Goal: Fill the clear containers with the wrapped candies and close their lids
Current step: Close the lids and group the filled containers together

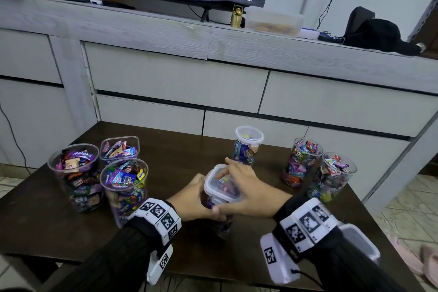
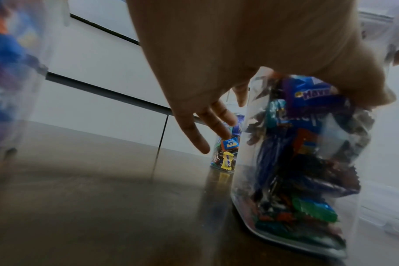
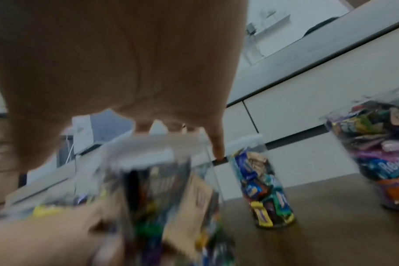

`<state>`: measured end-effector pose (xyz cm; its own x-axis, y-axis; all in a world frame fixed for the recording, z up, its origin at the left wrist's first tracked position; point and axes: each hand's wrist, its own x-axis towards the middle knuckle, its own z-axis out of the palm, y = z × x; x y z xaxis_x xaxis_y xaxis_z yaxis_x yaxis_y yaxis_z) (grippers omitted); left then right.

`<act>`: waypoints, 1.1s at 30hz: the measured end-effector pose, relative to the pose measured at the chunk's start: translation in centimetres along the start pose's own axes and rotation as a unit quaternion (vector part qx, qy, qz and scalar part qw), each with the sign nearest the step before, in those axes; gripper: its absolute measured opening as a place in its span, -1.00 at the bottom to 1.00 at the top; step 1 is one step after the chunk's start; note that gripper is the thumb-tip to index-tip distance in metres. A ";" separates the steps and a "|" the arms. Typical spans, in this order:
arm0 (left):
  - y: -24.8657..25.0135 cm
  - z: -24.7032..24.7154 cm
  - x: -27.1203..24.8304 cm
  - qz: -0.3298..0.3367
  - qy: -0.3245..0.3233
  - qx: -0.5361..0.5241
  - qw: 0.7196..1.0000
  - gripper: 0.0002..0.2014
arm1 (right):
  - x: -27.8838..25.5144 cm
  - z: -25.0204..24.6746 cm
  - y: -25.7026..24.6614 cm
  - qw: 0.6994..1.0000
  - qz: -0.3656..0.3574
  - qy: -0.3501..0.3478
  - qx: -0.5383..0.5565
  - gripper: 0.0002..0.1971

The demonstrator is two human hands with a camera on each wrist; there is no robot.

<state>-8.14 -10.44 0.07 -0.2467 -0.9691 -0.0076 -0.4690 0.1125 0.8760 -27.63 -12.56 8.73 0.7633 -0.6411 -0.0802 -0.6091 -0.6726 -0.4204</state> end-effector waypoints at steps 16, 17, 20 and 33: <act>-1.5 -0.5 -0.1 -0.060 0.012 0.015 0.998 -0.12 | -0.5 -1.1 3.2 0.994 -0.080 0.057 -0.049 -0.48; -1.5 -0.4 -0.1 -0.056 0.011 0.026 0.998 -0.10 | -0.6 -1.1 3.3 0.995 -0.080 0.047 -0.027 -0.45; -1.4 0.2 0.2 -0.030 0.038 0.064 0.997 -0.04 | -0.7 -0.6 2.9 0.996 -0.056 0.053 0.034 -0.35; -1.2 0.9 1.8 -0.010 0.009 -0.007 1.000 -0.01 | 0.3 1.4 2.2 0.987 -0.073 0.139 -0.046 -0.49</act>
<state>-8.76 -12.12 -1.41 -0.2212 -0.9751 -0.0164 -0.4623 0.0900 0.8822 -28.48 -13.70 6.49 0.7635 -0.6029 0.2316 -0.5237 -0.7877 -0.3243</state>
